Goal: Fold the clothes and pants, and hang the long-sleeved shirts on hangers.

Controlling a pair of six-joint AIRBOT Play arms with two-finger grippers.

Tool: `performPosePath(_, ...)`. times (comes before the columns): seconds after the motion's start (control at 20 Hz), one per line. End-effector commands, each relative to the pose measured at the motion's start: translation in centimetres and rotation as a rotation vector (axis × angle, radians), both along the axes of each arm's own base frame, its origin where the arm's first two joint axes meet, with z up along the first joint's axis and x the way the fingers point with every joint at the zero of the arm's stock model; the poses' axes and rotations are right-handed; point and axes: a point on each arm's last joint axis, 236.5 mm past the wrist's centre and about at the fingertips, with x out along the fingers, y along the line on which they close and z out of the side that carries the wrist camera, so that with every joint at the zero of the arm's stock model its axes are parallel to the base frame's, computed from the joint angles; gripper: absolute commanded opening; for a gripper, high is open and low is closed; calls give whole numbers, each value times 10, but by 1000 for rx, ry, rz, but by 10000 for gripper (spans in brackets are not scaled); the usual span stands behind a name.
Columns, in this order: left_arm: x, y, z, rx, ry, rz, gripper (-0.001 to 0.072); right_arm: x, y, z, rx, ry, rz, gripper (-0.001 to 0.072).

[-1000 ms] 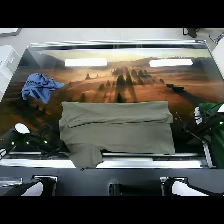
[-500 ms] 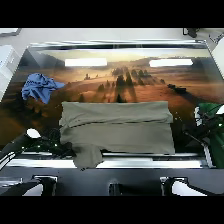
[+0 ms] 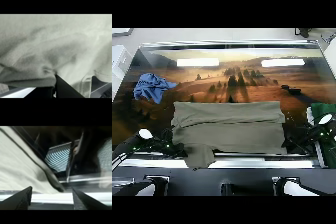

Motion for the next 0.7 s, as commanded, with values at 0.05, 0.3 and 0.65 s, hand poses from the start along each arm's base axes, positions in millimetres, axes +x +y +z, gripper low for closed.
performPosePath(0.05,-1,0,1,0,-1,-9,22,0,23,-15,80,-19,-44,527)
performPosePath(0.3,6,9,13,28,-42,-64,21,2,27,-5,121,-34,-6,34)
performPosePath(0.65,82,23,59,90,-239,-112,20,92,19,43,103,-270,-40,32)
